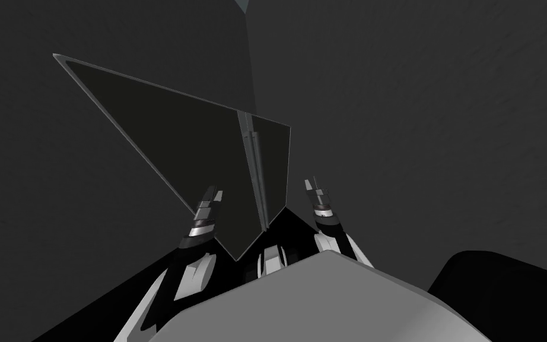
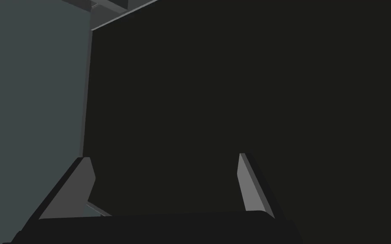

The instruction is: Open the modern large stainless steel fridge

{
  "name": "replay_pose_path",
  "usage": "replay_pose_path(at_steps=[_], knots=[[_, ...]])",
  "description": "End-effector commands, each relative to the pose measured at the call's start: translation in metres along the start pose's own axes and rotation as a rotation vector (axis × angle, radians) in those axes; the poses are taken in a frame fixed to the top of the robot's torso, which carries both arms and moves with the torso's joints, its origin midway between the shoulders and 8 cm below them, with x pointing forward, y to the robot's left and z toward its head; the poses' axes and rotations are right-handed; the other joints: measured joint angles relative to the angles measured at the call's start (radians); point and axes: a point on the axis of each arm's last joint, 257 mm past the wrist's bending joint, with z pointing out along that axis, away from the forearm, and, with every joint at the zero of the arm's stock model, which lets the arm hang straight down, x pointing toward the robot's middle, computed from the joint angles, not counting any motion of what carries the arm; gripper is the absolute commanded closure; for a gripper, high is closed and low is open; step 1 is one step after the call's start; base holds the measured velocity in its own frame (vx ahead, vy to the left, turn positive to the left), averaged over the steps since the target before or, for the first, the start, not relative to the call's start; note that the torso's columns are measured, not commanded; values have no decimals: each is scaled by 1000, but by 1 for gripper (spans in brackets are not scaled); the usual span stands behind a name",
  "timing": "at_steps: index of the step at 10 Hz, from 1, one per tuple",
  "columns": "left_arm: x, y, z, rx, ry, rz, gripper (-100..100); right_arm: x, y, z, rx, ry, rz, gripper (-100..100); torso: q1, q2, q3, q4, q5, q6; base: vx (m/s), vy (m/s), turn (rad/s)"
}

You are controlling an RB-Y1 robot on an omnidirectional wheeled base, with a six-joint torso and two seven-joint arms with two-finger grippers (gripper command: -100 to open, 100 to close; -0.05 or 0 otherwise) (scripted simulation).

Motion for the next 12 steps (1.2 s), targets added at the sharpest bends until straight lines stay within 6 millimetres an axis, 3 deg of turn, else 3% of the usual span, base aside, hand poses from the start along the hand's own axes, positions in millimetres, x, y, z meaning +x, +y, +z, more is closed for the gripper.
replay_pose_path(at_steps=[1,11,12], knots=[[3,12,12,-31,33,9,-100,0,0,0,0,0,0,0,1,-1,0,0,0,0,-19,-17,-68],[8,44,77,-115,139,60,-100,0,0,0,0,0,0,0,0,-1,0,0,0,0,-25,-22,-72],[8,46,77,-125,141,61,-100,0,0,0,0,0,0,0,0,-1,-1,0,0,0,-22,-20,-48]])
